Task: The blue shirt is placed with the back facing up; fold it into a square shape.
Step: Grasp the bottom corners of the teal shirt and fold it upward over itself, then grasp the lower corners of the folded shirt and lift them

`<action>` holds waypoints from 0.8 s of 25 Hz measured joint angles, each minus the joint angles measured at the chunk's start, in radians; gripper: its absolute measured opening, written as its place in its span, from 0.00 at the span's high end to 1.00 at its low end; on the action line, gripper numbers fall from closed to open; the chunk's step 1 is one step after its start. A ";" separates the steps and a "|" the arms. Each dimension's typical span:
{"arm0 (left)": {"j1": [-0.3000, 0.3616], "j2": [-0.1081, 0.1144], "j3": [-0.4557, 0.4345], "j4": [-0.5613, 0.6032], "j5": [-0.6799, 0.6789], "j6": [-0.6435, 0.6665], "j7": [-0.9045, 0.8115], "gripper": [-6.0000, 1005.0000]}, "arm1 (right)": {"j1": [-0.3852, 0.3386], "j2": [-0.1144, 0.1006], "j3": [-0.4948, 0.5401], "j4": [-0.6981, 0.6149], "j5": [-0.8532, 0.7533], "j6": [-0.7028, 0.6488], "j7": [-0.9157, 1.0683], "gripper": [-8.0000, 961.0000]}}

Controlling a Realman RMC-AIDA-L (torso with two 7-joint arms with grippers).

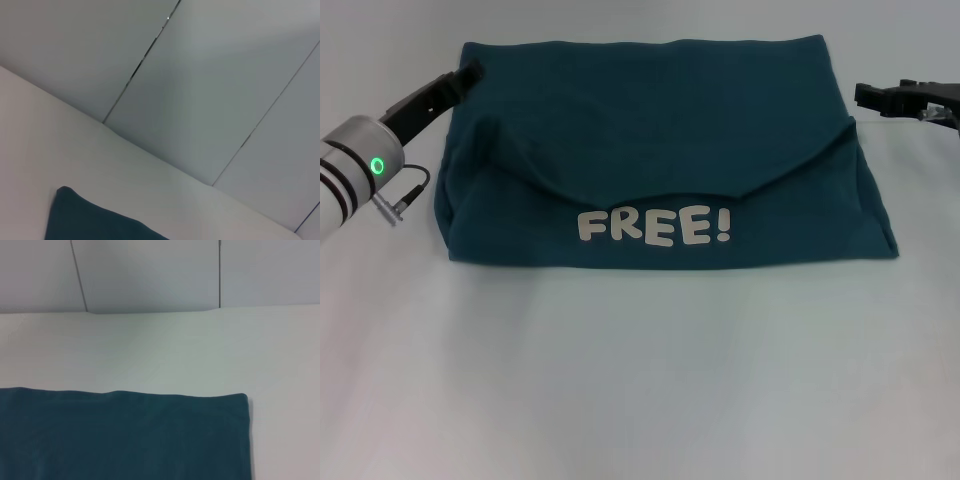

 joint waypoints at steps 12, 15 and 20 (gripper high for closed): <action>0.135 0.006 0.119 0.080 0.012 0.213 -0.039 0.22 | -0.132 -0.021 0.000 -0.106 0.000 -0.362 0.122 0.27; 0.202 0.000 0.175 0.148 0.013 0.302 -0.057 0.18 | -0.183 -0.017 0.000 -0.170 0.000 -0.488 0.171 0.27; 0.291 -0.003 0.256 0.233 0.025 0.384 -0.063 0.18 | -0.238 -0.029 -0.002 -0.214 -0.008 -0.621 0.245 0.27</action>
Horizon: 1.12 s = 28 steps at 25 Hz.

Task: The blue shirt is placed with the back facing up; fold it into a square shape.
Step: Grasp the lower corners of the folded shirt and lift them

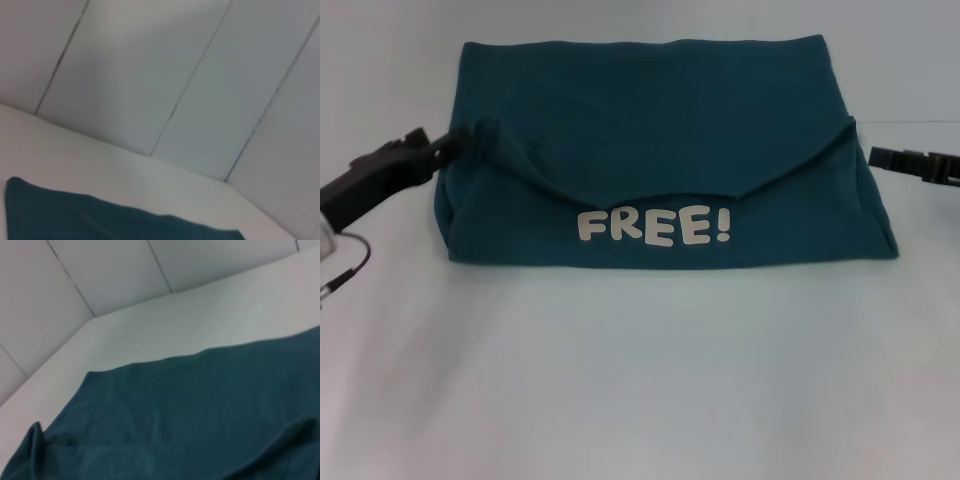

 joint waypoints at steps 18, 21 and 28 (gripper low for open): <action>0.056 -0.020 0.018 0.050 0.265 -0.089 0.077 0.22 | -0.034 -0.043 -0.011 -0.011 -0.003 -0.145 0.178 0.28; 0.055 -0.025 0.036 0.042 0.265 -0.138 0.107 0.22 | -0.034 -0.040 -0.010 -0.008 -0.003 -0.142 0.179 0.28; 0.040 -0.044 0.105 0.034 0.266 -0.243 0.167 0.24 | -0.033 -0.040 -0.011 -0.002 -0.002 -0.127 0.185 0.28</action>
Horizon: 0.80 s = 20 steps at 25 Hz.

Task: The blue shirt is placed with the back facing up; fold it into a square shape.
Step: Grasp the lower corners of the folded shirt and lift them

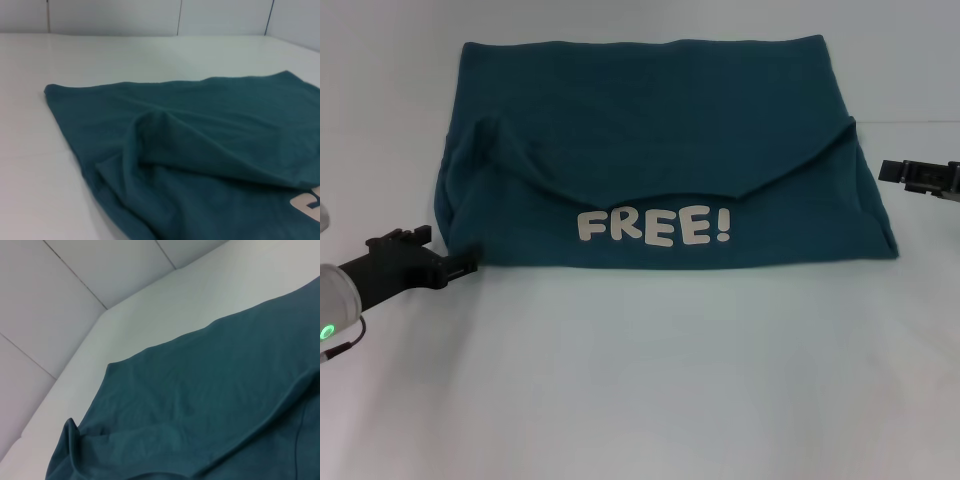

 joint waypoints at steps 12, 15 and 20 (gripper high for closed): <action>-0.016 -0.002 0.081 -0.005 0.000 -0.039 -0.006 0.26 | -0.005 0.000 0.001 0.003 0.000 0.018 0.003 0.28; -0.017 -0.002 0.092 -0.005 0.000 -0.035 -0.007 0.26 | -0.009 0.000 0.001 0.004 0.000 0.023 0.003 0.28; -0.017 -0.002 0.096 -0.003 0.000 -0.034 -0.007 0.27 | -0.012 0.000 0.001 0.004 0.000 0.027 0.003 0.28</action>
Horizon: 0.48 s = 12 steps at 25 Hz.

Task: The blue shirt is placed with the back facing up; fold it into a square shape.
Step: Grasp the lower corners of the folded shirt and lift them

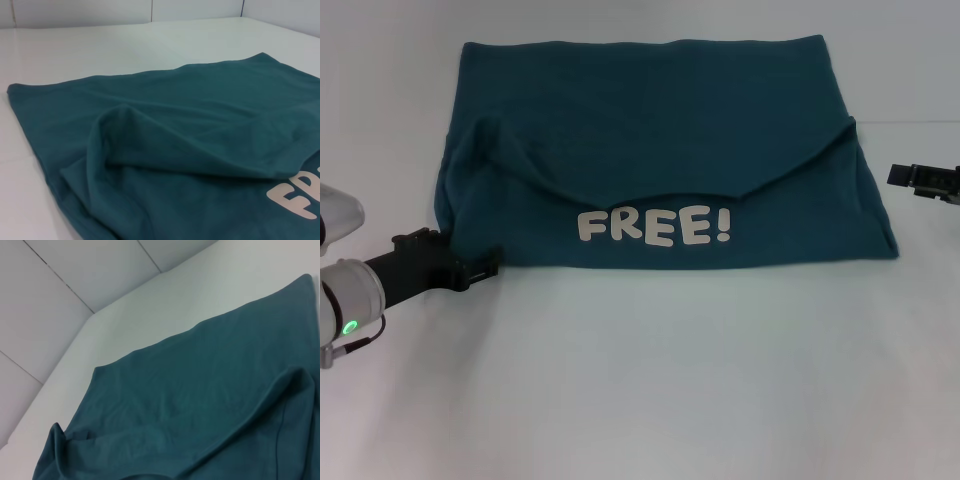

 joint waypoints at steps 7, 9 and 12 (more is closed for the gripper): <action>-0.001 0.000 -0.001 0.007 -0.001 -0.005 -0.002 0.29 | -0.001 0.001 0.000 0.000 0.000 0.000 0.000 0.28; -0.003 0.000 0.000 0.007 0.000 -0.006 -0.002 0.44 | -0.003 0.001 0.000 0.000 0.000 0.000 0.000 0.28; -0.004 0.000 -0.001 0.007 0.000 -0.019 -0.005 0.55 | -0.006 0.001 0.000 0.000 0.000 0.000 0.000 0.28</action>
